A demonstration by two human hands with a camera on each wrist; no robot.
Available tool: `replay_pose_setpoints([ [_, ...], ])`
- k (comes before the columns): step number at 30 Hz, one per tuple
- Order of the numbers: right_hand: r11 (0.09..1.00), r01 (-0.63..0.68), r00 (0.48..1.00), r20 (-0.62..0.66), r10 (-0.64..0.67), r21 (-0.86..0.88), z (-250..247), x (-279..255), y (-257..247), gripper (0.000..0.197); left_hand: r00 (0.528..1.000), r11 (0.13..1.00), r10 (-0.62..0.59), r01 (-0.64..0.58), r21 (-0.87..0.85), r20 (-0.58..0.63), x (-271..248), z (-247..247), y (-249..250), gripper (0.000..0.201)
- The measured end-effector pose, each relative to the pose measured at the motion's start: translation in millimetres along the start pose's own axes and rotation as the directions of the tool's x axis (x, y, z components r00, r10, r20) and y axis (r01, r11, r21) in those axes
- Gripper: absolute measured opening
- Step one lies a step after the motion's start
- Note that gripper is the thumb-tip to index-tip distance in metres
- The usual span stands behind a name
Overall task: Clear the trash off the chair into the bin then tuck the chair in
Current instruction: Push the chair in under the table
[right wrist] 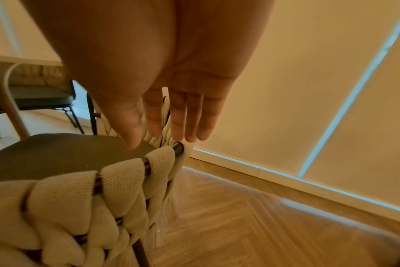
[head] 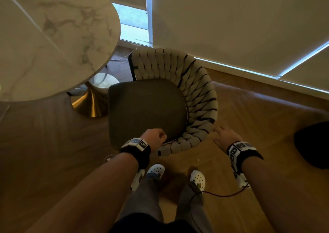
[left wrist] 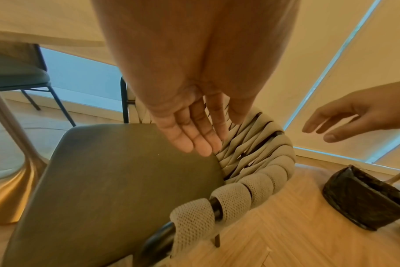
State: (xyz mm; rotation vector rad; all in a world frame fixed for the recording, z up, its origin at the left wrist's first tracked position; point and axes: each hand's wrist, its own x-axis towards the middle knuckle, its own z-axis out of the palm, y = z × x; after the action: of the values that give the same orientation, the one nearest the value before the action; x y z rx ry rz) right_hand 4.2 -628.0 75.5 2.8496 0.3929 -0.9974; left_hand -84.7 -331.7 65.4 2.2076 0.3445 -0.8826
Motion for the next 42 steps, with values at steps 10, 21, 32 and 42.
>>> replay_pose_setpoints([
  [10,0.847,0.397,0.900,-0.028,-0.434,-0.352,-14.0,85.7,50.6,0.058,0.985,0.982,-0.169,0.167,0.088,0.019,33.9,83.1,3.2,0.076],
  [21,0.540,0.525,0.791,0.143,-0.595,-0.658,-19.5,147.8,37.1,0.048,0.954,0.894,-0.205,0.273,0.356,-0.218,50.7,122.7,-1.5,0.047],
  [32,0.487,0.506,0.767,0.114,-0.631,-0.712,-6.2,124.0,2.6,0.044,0.982,0.914,-0.160,0.185,0.360,-0.100,34.3,85.0,-38.0,0.044],
  [42,0.571,0.501,0.808,0.115,-0.578,-0.651,23.5,76.4,-15.4,0.039,0.996,0.890,-0.091,0.080,0.448,0.002,8.6,85.2,-67.8,0.047],
])
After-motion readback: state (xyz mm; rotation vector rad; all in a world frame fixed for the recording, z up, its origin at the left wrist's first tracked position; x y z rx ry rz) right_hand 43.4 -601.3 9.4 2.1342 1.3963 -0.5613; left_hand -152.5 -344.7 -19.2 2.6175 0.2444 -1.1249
